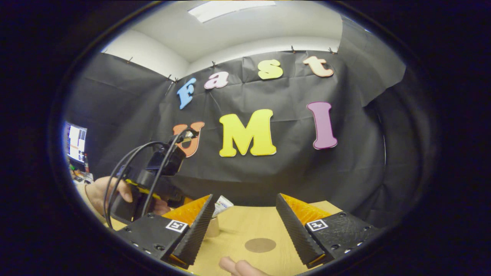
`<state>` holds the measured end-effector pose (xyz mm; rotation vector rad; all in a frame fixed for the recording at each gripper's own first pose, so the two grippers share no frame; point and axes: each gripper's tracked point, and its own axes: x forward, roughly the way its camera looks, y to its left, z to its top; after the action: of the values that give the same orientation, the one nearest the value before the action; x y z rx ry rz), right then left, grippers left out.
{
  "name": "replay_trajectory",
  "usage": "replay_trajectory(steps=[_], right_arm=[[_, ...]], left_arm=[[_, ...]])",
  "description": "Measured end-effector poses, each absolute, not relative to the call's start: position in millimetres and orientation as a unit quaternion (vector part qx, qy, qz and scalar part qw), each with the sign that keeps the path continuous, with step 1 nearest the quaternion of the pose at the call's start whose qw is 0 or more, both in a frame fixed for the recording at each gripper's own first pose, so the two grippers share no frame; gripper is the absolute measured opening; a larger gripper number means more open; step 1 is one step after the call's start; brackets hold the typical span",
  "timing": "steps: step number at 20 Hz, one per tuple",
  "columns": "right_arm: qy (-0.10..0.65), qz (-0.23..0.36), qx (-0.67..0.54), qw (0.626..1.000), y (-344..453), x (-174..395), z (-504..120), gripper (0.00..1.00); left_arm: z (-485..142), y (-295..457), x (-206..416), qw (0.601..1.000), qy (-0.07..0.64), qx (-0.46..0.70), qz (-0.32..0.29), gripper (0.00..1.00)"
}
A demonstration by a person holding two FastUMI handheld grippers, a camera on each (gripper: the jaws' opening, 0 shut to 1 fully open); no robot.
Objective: Put the toothbrush and toothpaste on the desktop into the cup, then pick up the cup and place it on the coaster on the desktop.
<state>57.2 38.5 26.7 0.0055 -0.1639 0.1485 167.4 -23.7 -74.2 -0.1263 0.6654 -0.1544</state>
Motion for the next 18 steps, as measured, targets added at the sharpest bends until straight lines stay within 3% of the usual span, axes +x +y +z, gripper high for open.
replay_trajectory(steps=[4, 9, 10, 13, 15, 18], right_arm=[[-0.081, 0.069, 0.003, 0.994, 17.6, 45.5, 14.2, 0.96], [-0.081, 0.064, 0.018, 0.994, -7.1, 47.4, 4.7, 0.96], [-0.079, 0.065, 0.025, 0.994, -9.6, 49.2, 3.7, 0.94], [-0.064, 0.059, 0.053, 0.995, -23.6, 57.4, -5.1, 0.99], [-0.053, 0.058, 0.064, 0.995, -28.8, 61.5, -9.7, 0.93], [-0.051, 0.057, 0.076, 0.994, -34.5, 64.0, -10.1, 0.96]], left_arm=[[-98.0, -27.0, 164.1, 0.894, 0.442, -0.052, -0.063, 0.98], [-121.2, -26.3, 172.9, 0.862, 0.501, -0.064, -0.048, 0.97], [-126.1, -22.3, 175.6, 0.856, 0.511, -0.065, -0.035, 0.95], [-138.5, -17.0, 181.1, 0.84, 0.54, -0.051, -0.023, 0.9], [-145.0, -17.5, 183.1, 0.827, 0.56, -0.047, -0.024, 0.83], [-151.9, -15.6, 192.9, 0.818, 0.574, -0.033, -0.016, 0.82]])
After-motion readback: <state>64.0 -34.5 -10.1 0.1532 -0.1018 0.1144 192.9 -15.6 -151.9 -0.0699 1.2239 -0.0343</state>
